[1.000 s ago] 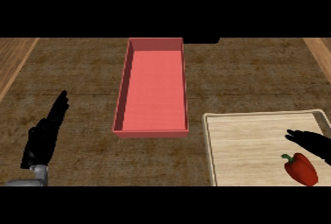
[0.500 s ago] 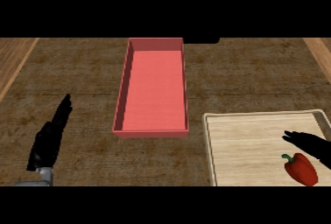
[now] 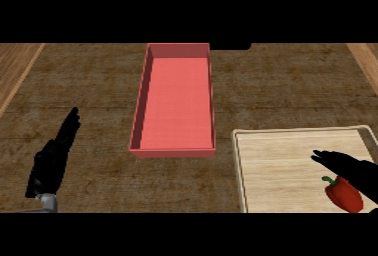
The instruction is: Pick the bell pepper from the tray and place it in the cardboard box
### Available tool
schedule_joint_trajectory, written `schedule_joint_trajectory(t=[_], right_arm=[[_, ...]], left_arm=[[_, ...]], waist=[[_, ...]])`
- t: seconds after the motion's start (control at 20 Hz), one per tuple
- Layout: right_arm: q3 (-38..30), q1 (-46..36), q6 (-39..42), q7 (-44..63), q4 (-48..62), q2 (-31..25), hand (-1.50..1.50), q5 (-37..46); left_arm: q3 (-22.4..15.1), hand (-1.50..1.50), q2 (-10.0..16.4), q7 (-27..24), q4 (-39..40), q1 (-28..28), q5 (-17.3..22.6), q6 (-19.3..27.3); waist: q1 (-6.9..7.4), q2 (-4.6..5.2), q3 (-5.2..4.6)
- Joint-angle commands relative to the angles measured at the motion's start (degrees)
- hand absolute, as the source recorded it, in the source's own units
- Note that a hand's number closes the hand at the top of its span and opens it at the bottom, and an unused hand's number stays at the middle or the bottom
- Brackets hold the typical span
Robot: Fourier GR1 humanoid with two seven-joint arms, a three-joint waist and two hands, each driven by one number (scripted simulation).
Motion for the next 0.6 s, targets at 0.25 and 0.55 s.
schedule_joint_trajectory(t=[0.25, 0.55], right_arm=[[0.6, -2.8, -5.9, -1.7, 3.3, 3.8, 1.50, 3.2], [-3.6, -1.4, -10.7, 7.6, -1.4, 8.5, 1.50, 4.4]], left_arm=[[1.0, 0.00, 0.0, 0.1, -1.5, 1.9, -0.5, -2.1], [2.7, 0.00, 0.2, -1.8, 2.0, 0.4, 0.2, -2.2]], waist=[[0.25, -0.01, 0.02], [-0.15, -0.08, -0.06]])
